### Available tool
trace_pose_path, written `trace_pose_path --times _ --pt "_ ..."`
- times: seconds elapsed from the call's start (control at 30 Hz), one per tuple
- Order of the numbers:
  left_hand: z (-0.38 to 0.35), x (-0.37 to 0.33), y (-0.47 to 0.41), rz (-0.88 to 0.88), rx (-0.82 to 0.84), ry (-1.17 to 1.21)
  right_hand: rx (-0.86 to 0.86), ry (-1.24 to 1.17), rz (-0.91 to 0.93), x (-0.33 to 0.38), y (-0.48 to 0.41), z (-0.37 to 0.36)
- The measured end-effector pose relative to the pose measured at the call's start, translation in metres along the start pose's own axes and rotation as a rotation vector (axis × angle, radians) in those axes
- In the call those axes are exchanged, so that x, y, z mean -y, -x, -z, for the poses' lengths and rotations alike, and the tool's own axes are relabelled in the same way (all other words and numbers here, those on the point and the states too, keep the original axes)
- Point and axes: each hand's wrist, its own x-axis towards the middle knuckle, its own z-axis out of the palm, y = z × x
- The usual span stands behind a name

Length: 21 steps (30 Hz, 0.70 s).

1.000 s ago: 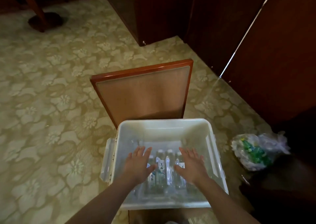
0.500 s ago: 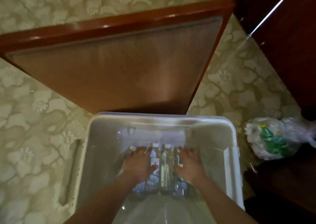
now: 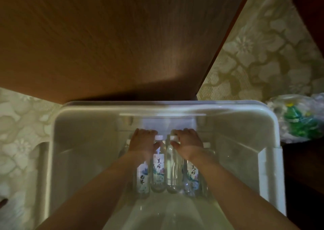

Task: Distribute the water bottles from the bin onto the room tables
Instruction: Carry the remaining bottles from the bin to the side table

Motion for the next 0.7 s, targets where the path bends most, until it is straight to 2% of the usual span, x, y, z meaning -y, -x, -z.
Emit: trace_pose_path --times 0.1,0.4,0.53,0.6,0.7 --pt "-0.002 -0.001 -0.002 0.017 -0.055 0.046 -0.001 0.004 -0.014 0.004 -0.007 -0.001" --pt "0.002 -0.002 0.010 -0.018 -0.060 0.210 0.021 -0.088 0.027 0.011 0.010 0.002" --pt "0.003 -0.005 0.048 -0.098 -0.212 0.297 0.007 -0.042 0.066 0.015 0.032 -0.002" --pt "0.003 -0.006 0.064 -0.097 -0.271 0.350 0.026 -0.101 0.069 0.018 0.041 -0.003" --pt "-0.003 -0.006 0.077 -0.038 -0.217 0.468 0.023 -0.203 0.059 0.017 0.056 -0.005"
